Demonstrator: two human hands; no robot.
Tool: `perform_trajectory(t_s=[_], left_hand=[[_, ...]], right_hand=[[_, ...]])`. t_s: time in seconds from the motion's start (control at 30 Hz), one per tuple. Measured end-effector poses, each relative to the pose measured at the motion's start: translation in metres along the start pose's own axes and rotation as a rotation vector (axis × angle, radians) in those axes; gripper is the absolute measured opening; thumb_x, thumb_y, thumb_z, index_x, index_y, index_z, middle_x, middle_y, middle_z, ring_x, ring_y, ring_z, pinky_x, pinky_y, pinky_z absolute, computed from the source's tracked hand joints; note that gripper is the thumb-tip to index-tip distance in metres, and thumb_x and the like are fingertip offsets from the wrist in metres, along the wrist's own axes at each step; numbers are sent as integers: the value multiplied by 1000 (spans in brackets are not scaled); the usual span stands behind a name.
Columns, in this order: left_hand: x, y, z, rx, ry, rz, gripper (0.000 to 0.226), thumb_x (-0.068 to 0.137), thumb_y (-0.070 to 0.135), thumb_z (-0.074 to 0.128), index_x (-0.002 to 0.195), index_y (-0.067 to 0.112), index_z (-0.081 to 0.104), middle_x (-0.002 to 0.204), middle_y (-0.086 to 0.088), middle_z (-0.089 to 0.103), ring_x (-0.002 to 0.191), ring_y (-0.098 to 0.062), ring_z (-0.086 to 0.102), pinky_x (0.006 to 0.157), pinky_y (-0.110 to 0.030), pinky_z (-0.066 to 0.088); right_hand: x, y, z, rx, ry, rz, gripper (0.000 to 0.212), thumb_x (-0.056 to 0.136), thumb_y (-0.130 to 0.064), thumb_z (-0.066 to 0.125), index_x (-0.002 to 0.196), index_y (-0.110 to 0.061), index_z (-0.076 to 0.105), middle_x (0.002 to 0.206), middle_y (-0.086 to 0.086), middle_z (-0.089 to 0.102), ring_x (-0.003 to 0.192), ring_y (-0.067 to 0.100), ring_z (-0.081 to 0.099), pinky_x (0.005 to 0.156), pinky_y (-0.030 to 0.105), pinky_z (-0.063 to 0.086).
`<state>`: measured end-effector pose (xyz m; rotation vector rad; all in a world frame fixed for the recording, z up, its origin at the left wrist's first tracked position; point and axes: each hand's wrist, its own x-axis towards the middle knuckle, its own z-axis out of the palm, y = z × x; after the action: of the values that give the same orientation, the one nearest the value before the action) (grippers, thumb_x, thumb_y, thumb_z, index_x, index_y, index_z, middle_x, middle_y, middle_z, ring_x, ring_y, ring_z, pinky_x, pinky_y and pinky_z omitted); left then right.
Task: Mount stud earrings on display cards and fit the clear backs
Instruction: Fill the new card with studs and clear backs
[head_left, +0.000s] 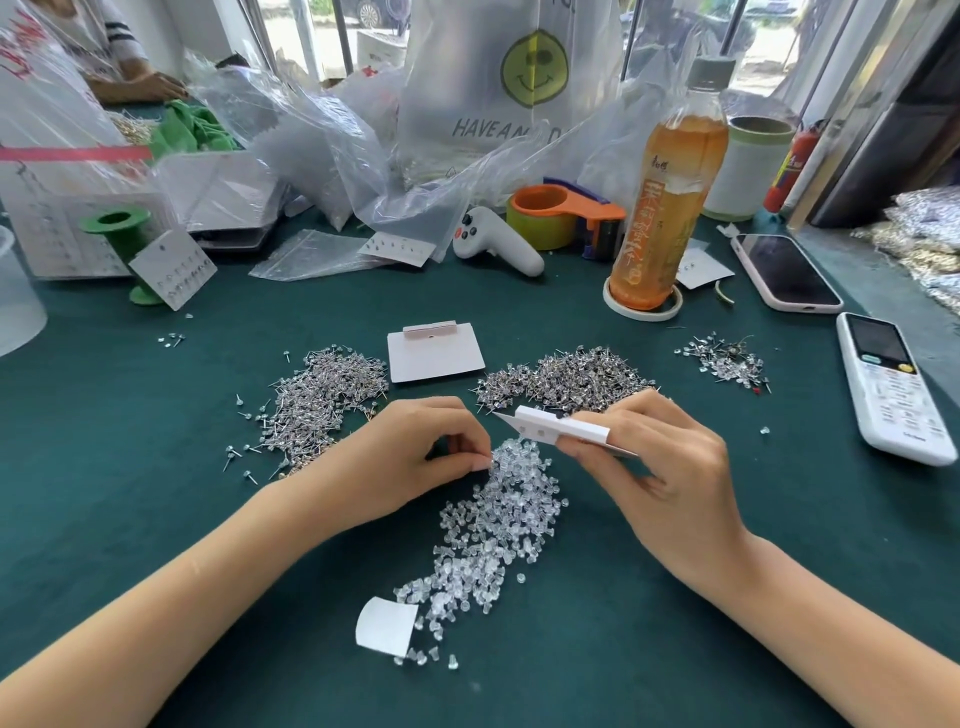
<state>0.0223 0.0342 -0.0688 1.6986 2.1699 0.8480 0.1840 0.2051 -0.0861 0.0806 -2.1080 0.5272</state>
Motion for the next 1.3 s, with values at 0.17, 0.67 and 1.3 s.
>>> perform_trajectory(t_s=[0.17, 0.67, 1.3], left_hand=[[0, 1, -4, -132, 78, -32, 6, 85, 15, 68, 85, 20, 67, 78, 11, 62, 70, -4, 55, 64, -14, 42], [-3, 30, 3, -653, -103, -37, 4, 90, 11, 63, 90, 8, 65, 80, -2, 67, 74, -11, 62, 70, -19, 47], [-5, 32, 5, -712, -132, -80, 3, 90, 9, 63, 89, 8, 66, 75, 4, 65, 67, -5, 60, 64, -13, 46]], right_hand=[[0, -1, -3, -40, -68, -186, 11, 87, -6, 65, 87, -6, 76, 76, 1, 72, 65, 25, 58, 56, 34, 50], [5, -13, 1, -273, -198, -554, 9, 81, -5, 74, 81, -15, 75, 68, -1, 66, 59, 20, 58, 55, 27, 50], [4, -16, 0, -263, -209, -549, 8, 82, -7, 74, 79, -14, 74, 64, 0, 63, 59, 20, 57, 54, 28, 49]])
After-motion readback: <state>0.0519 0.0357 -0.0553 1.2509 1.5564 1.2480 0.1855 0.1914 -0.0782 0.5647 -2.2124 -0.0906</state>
